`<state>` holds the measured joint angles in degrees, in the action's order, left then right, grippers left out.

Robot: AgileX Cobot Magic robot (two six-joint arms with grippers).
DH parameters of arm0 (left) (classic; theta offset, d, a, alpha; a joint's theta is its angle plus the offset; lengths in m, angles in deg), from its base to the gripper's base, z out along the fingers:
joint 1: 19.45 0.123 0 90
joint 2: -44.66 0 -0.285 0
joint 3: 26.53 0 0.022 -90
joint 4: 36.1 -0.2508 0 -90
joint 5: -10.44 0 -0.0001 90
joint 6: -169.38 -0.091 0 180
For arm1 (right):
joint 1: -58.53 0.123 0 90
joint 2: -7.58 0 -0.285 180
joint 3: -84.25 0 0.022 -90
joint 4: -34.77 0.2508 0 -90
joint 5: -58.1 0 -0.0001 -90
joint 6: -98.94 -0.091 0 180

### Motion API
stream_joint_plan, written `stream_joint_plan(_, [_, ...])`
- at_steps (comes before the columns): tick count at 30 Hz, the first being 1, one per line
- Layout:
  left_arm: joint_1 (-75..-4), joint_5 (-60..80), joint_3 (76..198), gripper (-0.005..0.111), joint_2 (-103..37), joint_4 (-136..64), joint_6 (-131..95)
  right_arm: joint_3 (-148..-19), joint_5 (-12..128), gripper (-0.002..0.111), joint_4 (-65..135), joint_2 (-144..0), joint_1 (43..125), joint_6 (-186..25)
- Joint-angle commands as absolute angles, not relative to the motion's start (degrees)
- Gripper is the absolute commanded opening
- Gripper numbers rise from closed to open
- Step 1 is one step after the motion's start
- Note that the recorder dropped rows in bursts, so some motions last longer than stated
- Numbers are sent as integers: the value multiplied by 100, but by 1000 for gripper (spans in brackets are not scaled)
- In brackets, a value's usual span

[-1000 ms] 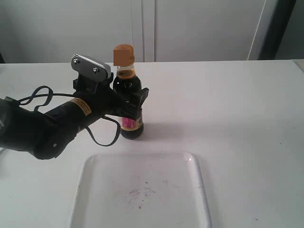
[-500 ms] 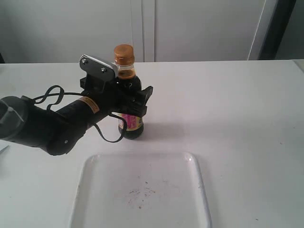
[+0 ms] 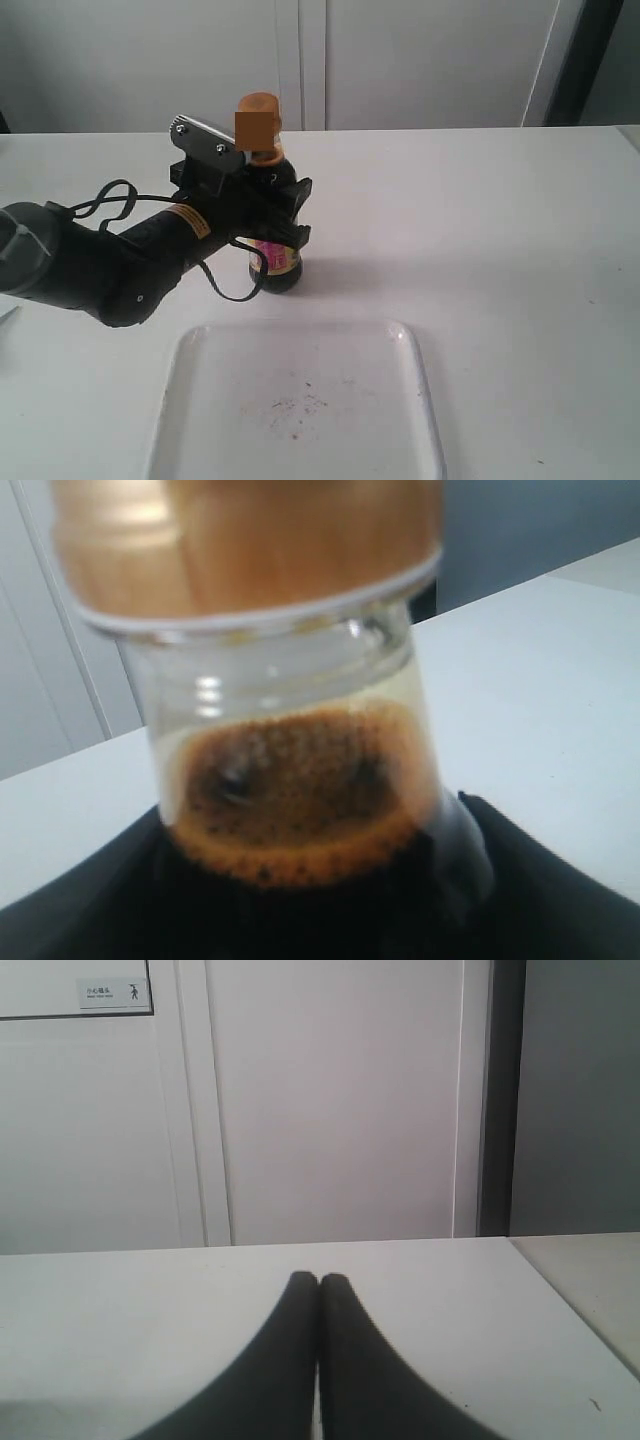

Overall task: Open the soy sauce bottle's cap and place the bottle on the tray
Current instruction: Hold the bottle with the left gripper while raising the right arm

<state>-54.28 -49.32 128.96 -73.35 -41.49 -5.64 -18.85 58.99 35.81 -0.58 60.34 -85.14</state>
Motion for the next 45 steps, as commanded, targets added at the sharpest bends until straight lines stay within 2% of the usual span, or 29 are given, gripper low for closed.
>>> stream_joint_plan(1, [-5457, -4751, 12900, 36, -7346, -4081, -598, -1853, 5935, 0, 3564, -21, 6008, -8538])
stream_joint_plan(4, [-5457, -4665, 12900, 6, -7346, -4081, -598, -1853, 5935, 0, 3564, -21, 6008, -8538])
stream_joint_plan(5, [-5457, -4651, 12900, 0, -7346, -4081, -598, -1853, 5935, 0, 3564, -21, 6008, -8538])
stream_joint_plan(17, [-5457, -4651, 12900, 0, -7346, -5144, -743, -1853, 6131, 0, 3564, -21, 6008, -8538])
stream_joint_plan(24, [-5323, -4651, 12900, 0, -7346, -5698, -287, -1853, 8007, 0, 3564, -240, 6008, -8943])
stream_joint_plan(27, [-5269, -4678, 12900, 0, -7346, -5826, -166, -2117, 8786, 0, 3477, -899, 6008, -9173])
stream_joint_plan(35, [-5257, -4667, 12900, 0, -7346, -5884, -15, -4261, 8731, 0, 2764, -3871, 6008, -9164])
stream_joint_plan(45, [-5257, -4677, 12900, 0, -7346, -5895, 146, -5227, 10555, 0, 1342, -6480, 6008, -9583])
